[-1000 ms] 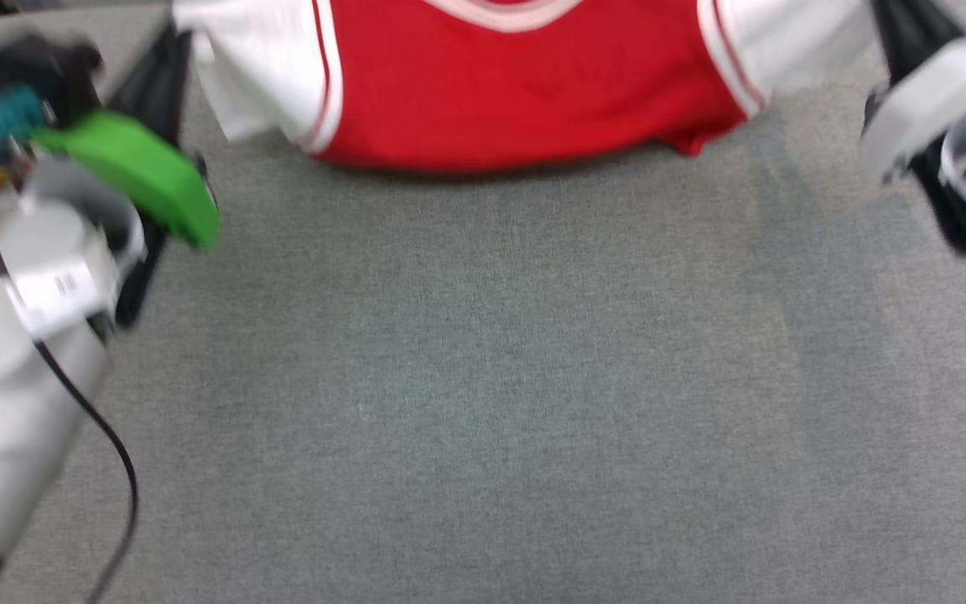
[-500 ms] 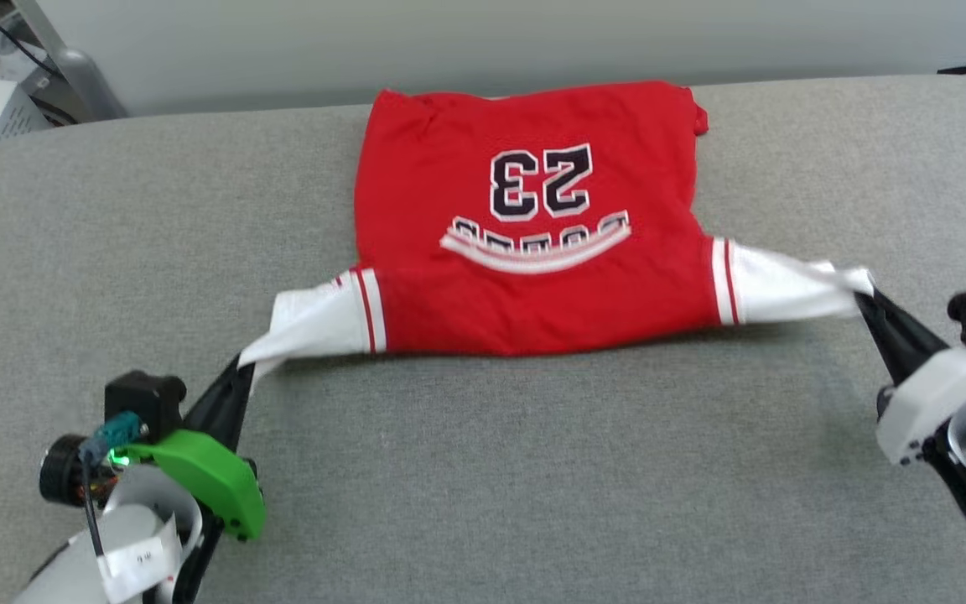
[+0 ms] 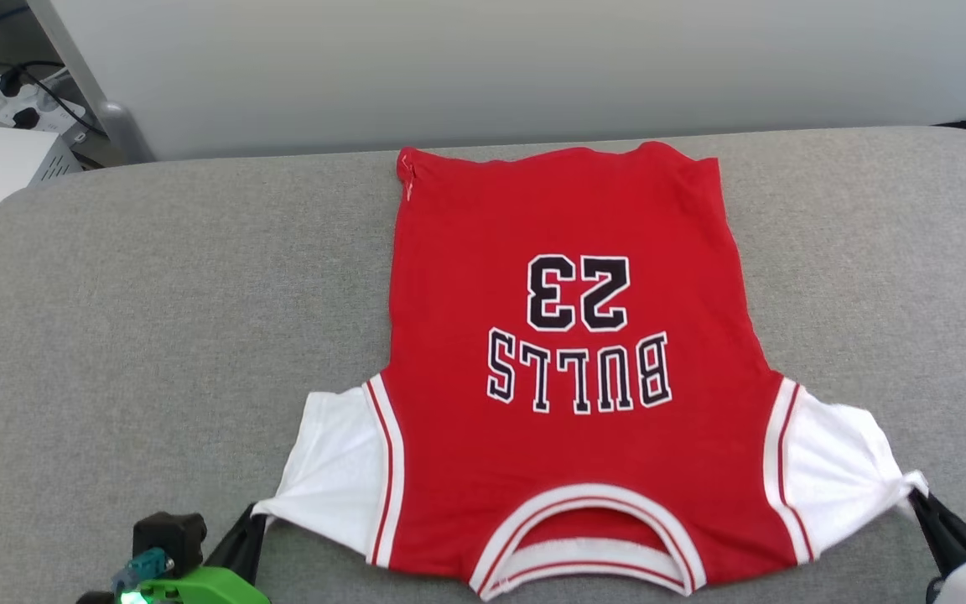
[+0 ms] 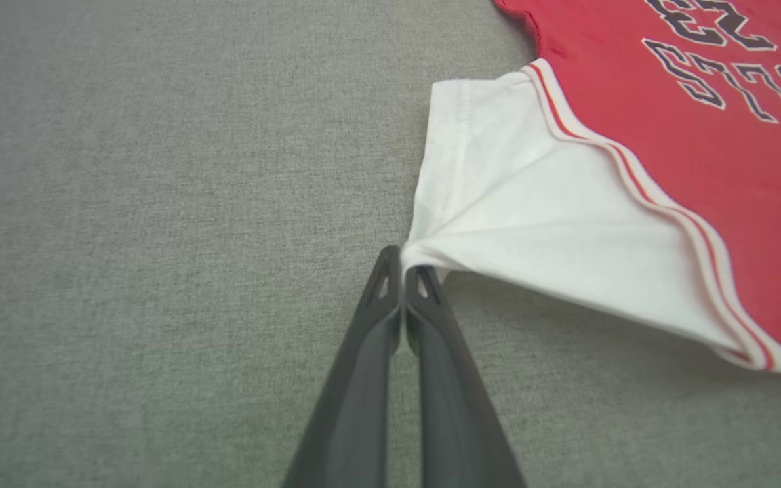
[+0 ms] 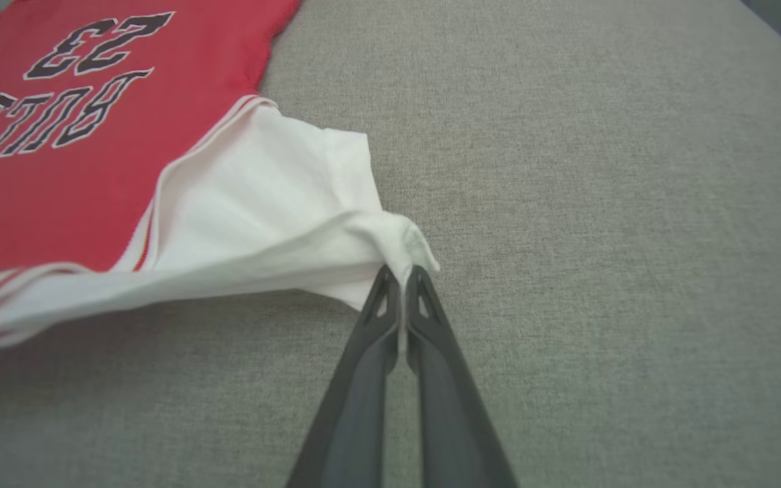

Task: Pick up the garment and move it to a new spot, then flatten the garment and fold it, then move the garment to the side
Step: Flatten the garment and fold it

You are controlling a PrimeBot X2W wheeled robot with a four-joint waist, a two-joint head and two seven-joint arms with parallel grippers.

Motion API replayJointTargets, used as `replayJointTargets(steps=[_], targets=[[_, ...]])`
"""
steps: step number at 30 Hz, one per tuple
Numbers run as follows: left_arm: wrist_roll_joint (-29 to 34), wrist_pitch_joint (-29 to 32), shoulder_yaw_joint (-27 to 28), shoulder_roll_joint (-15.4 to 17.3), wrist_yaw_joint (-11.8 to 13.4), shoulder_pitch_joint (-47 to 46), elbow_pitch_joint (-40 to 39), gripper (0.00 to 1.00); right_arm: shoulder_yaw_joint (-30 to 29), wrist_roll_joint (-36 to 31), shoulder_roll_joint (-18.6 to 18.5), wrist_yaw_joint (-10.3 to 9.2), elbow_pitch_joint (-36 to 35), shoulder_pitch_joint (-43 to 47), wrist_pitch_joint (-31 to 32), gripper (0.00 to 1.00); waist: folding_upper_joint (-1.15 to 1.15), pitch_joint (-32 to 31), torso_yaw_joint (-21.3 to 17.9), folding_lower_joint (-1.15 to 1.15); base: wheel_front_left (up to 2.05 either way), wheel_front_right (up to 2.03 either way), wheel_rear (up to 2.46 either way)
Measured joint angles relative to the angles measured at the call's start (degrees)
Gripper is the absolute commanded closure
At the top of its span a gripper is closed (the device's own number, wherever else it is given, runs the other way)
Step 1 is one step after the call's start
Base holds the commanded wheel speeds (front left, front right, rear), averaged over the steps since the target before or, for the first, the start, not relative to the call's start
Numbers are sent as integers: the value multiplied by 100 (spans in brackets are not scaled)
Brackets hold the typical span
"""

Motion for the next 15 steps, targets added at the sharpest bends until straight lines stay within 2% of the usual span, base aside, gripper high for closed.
replayJointTargets(steps=[5,10,11,12,13,14,15], targets=[[9,0,222,-224,2,458,-44,100,-536,-192,243,1,-221,731,170,100,0,-27,41,0,0,0,0],[227,0,410,-360,0,661,-79,100,-932,-435,444,1,-543,1090,416,100,0,-7,65,0,0,0,0],[285,0,445,-376,-1,660,-98,100,-1032,-494,491,1,-624,1105,476,91,0,2,72,0,0,0,0],[334,0,470,-382,-1,655,-123,100,-1141,-555,534,0,-699,1114,535,75,0,9,83,0,0,0,0],[389,0,490,-389,-1,654,-140,100,-1227,-603,564,0,-764,1118,583,40,0,16,93,0,0,0,0],[487,0,517,-401,-1,652,-165,100,-1328,-666,597,0,-859,1122,632,13,0,26,106,0,0,0,0],[561,0,538,-415,-1,642,-192,100,-1438,-726,623,0,-957,1122,665,0,0,36,119,0,0,0,0]])
